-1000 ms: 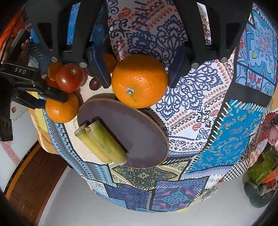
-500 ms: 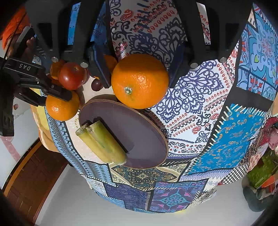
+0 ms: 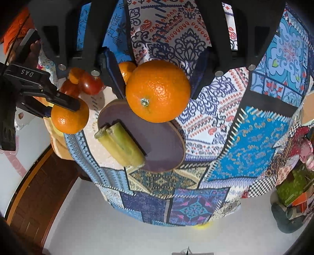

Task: Organize fruits
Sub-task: 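Carry the left tool's orange onto the plate while the right tool places its orange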

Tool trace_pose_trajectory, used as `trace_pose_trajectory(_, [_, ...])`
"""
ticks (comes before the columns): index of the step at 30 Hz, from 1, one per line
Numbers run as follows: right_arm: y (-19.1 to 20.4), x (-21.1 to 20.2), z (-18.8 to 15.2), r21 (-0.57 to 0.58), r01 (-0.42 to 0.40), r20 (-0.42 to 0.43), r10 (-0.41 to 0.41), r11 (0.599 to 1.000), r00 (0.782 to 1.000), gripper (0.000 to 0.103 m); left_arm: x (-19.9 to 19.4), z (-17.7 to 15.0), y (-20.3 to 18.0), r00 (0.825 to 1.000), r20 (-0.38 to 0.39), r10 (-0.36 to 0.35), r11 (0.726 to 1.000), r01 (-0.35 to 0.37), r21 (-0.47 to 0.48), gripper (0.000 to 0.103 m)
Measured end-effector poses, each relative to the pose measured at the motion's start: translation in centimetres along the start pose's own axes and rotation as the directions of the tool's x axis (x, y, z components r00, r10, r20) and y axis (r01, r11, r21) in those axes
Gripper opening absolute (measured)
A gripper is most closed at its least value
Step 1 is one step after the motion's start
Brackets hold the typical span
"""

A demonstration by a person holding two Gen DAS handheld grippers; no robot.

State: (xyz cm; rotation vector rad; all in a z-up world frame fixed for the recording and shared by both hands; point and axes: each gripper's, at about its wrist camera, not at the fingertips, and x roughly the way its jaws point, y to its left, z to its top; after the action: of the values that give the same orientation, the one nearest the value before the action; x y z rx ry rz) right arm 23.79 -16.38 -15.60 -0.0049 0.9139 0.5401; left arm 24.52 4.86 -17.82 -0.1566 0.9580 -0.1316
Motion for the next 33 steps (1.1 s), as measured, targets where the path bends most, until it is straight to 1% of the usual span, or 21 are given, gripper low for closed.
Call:
trace_pose_trajectory(8, [1.6, 0.4, 2.2, -0.045, -0.015, 0.028, 0.017, 0.999, 0.999, 0.064, -1.1, 1.9, -0.4, 0.998, 0.056, -0.002, 1.0, 0.002, 0.009, 0.065])
trace_pose_trajectory(16, [3.0, 2.7, 4.3, -0.078, -0.038, 0.023, 0.04, 0.996, 0.999, 0.064, -0.3, 4.0, -0.1, 0.997, 0.081, 0.004, 1.0, -0.004, 0.007, 0.065])
trace_pose_trajectory(18, [3.1, 3.3, 4.8, -0.085, -0.046, 0.015, 0.048, 0.995, 0.999, 0.064, 0.2, 4.5, 0.2, 0.997, 0.078, -0.002, 1.0, 0.002, 0.003, 0.065])
trace_pose_trajectory(22, [3.5, 4.5, 5.9, -0.123, -0.031, 0.005, 0.032, 0.992, 0.999, 0.064, 1.5, 5.5, 1.2, 0.998, 0.061, 0.012, 1.0, -0.011, -0.01, 0.065])
trace_pose_trajectory(33, [4.6, 7.4, 6.6, -0.196, -0.041, -0.053, 0.032, 0.98, 0.998, 0.064, 4.3, 8.1, 3.0, 0.998, 0.024, 0.054, 0.998, -0.055, 0.007, 0.065])
